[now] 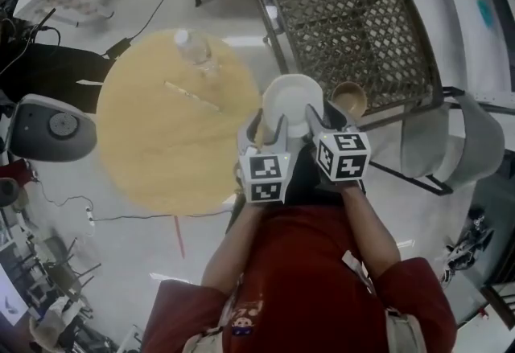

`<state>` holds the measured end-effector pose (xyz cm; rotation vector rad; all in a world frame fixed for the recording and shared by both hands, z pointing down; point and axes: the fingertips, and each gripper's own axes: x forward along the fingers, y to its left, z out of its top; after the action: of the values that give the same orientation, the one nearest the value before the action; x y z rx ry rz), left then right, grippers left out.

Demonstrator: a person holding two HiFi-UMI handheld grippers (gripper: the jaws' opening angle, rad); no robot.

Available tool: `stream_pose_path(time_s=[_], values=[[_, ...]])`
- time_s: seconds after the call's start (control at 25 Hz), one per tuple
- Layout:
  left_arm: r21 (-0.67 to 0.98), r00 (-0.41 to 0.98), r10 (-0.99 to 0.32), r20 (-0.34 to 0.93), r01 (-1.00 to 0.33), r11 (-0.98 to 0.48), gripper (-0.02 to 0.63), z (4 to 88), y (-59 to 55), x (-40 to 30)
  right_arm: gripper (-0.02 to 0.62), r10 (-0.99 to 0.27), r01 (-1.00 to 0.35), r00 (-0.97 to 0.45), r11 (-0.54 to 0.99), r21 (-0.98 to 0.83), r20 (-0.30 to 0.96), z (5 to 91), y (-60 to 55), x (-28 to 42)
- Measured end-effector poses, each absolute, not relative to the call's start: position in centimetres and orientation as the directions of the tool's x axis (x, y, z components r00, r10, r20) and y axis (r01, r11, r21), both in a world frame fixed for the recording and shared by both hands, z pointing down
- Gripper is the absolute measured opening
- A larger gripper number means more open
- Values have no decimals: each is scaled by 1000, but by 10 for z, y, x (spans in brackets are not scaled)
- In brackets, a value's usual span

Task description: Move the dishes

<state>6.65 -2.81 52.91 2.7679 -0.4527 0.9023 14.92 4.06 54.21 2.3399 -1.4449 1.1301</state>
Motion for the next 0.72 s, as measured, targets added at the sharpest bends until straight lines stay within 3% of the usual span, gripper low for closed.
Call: stream_pose_path(time_s=[0.72], values=[[75, 816, -79, 573, -149, -986, 207, 506, 57, 222, 163, -655, -697, 400, -672, -251, 641, 519, 142, 290]])
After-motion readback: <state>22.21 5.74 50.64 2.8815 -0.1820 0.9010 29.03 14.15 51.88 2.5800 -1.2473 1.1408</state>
